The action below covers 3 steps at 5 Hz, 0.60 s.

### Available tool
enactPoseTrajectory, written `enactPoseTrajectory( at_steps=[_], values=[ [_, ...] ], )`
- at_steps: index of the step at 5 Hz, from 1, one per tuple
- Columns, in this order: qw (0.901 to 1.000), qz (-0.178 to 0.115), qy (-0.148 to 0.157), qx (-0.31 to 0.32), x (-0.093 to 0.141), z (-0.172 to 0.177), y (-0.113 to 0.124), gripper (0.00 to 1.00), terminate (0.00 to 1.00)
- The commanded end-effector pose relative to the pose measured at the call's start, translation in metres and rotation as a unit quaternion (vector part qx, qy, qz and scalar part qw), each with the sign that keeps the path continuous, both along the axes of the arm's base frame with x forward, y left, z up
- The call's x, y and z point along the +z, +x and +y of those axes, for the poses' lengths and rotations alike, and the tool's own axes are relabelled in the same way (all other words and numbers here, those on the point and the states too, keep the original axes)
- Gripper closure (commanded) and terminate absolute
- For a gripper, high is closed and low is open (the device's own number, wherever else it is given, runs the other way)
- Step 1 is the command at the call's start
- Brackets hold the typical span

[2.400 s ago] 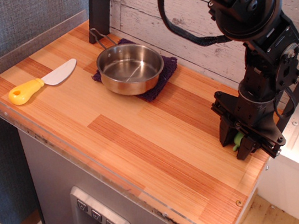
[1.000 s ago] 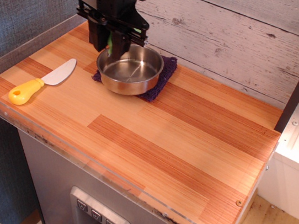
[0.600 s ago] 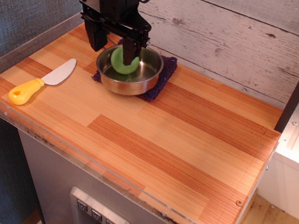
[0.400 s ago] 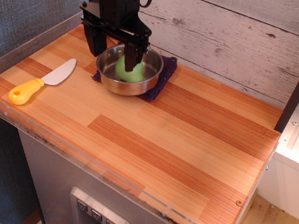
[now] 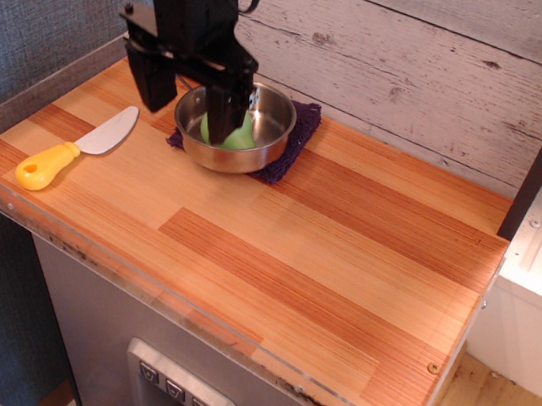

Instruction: Place the pear inside the pot

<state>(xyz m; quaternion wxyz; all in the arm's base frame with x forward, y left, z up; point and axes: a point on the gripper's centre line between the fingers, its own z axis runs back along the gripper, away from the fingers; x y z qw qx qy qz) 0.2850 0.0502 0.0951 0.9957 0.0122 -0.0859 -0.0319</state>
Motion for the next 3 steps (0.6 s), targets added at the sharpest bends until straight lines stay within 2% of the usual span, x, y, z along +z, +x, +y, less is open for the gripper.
enactPoseTrajectory(
  at_steps=[1, 2, 3],
  values=[
    [0.9991, 0.036, 0.012, -0.018, 0.0013, -0.0032, -0.0181, 0.0, 0.0],
    [0.9991, 0.036, 0.012, -0.018, 0.0013, -0.0032, -0.0181, 0.0, 0.0],
    [0.9991, 0.036, 0.012, -0.018, 0.0013, -0.0032, -0.0181, 0.0, 1.0]
  ],
)
